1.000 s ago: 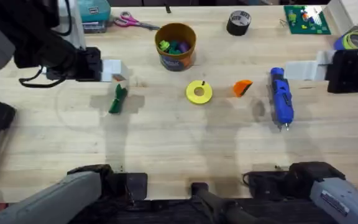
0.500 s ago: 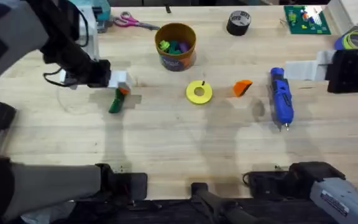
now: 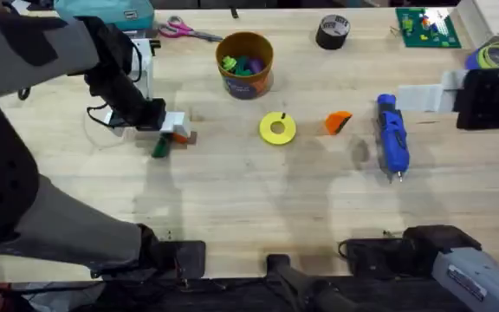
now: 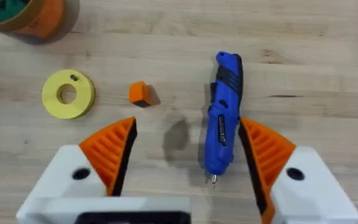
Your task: Pick up the gripper from the table and insert it into the empty holder that is missing its gripper. Then pick up a screw, insert it into the mounting hole, and use the screwdriver to tighten it. Finally, clean up the table by picking up the vegetable and placing it into the bucket.
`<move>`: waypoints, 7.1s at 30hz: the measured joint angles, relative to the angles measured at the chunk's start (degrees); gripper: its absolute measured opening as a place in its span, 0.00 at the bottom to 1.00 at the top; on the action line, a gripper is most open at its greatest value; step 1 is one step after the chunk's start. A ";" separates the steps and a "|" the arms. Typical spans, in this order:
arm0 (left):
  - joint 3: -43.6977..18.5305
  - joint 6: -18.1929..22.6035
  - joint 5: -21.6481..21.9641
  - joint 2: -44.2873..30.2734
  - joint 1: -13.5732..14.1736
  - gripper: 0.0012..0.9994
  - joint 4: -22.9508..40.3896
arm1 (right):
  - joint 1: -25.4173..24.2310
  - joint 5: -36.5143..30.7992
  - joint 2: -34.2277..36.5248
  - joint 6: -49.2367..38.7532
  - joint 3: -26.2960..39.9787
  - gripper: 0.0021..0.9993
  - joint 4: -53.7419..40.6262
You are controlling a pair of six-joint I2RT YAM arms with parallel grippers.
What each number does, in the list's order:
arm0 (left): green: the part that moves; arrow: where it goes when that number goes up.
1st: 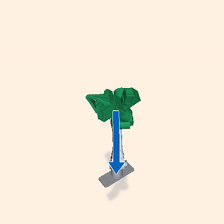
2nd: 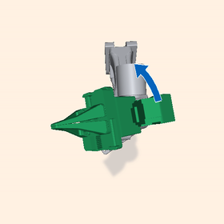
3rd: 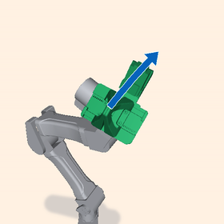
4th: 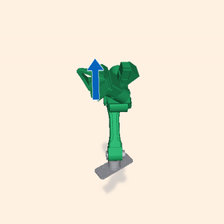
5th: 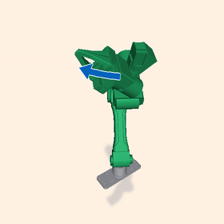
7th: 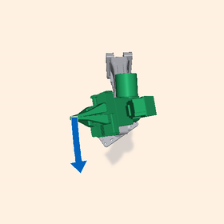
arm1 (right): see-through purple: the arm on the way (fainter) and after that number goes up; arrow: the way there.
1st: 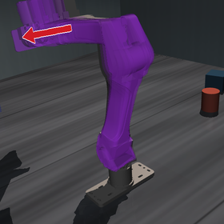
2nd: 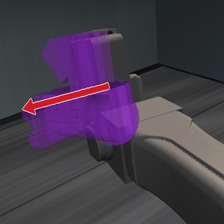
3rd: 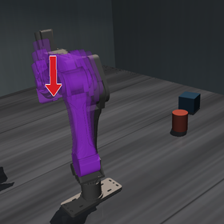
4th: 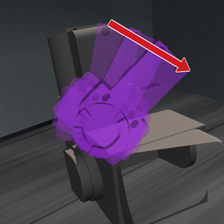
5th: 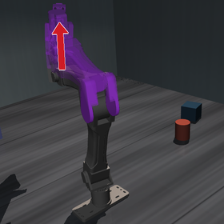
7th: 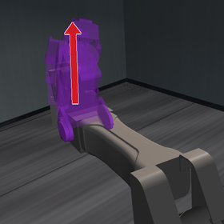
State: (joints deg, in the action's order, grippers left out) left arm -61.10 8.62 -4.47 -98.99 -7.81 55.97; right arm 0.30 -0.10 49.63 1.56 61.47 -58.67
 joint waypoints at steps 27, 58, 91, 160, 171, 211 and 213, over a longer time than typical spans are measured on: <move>-1.25 0.73 -3.84 -0.21 0.62 0.00 1.90 | 0.00 0.00 0.00 -0.02 0.02 1.00 0.04; -10.12 0.55 -3.45 39.59 2.32 0.00 10.70 | 0.00 0.00 0.00 -0.02 0.02 1.00 -0.07; -10.12 0.37 -3.45 39.68 2.32 0.99 -7.11 | 0.00 0.00 0.00 -0.02 0.02 1.00 -0.20; 60.54 0.37 -20.51 98.69 8.50 0.99 -71.57 | 0.00 0.00 0.00 -0.02 0.02 1.00 -0.24; 60.54 -1.49 -41.43 98.69 9.18 0.99 -62.60 | 0.00 0.00 0.00 -0.02 0.02 1.00 -0.24; 60.52 -8.72 -58.25 98.69 9.18 0.99 -49.52 | 0.00 0.00 0.00 -0.02 0.02 1.00 -0.24; 60.52 -8.72 -58.39 98.69 9.18 0.99 -49.49 | 0.00 0.00 0.00 -0.02 0.02 1.00 -0.24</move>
State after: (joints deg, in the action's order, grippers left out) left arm -0.58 -0.10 -62.86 -0.30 1.37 6.48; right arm 0.30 -0.10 49.63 1.54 61.49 -58.92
